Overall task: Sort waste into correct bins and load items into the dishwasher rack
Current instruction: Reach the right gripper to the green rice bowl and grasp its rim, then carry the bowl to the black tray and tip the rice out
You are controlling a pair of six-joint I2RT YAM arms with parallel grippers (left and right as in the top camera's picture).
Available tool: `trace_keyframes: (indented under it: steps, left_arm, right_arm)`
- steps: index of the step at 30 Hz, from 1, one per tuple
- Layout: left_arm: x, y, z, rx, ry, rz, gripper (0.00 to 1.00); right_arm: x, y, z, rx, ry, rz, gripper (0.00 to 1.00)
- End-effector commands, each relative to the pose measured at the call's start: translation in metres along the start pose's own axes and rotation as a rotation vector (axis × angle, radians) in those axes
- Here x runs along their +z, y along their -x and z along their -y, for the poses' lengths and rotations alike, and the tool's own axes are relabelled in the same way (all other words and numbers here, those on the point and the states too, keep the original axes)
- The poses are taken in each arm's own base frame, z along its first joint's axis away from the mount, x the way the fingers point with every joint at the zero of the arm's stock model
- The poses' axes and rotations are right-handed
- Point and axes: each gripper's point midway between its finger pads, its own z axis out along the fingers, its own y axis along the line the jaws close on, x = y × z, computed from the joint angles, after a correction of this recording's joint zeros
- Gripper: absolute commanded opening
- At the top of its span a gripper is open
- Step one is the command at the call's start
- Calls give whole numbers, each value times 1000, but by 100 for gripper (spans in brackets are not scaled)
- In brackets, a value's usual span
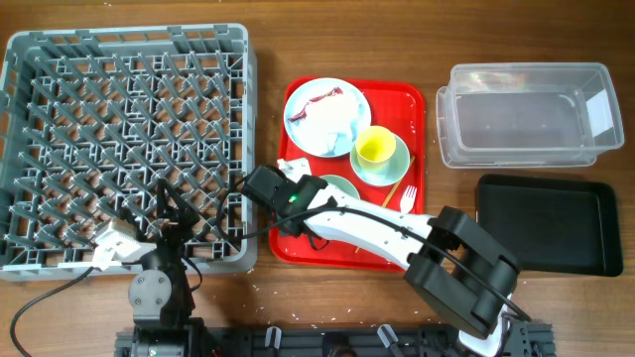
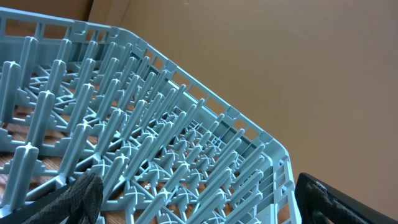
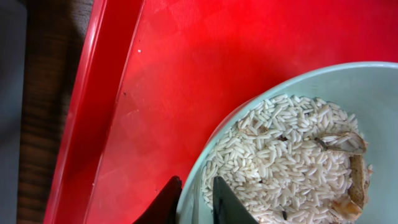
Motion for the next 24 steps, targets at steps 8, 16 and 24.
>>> trace_keyframes:
  steps: [8,16,24]
  left_arm:
    - [0,1,-2,15,12,9,100]
    - [0,1,-2,15,12,9,100]
    - [0,1,-2,15,12,9,100]
  right_arm:
    - [-12,3,7,-48,-48,-17,4]
    - [-57,27,21,-53,-135,5,4]
    - [-112,78,122,247,-131,6,4]
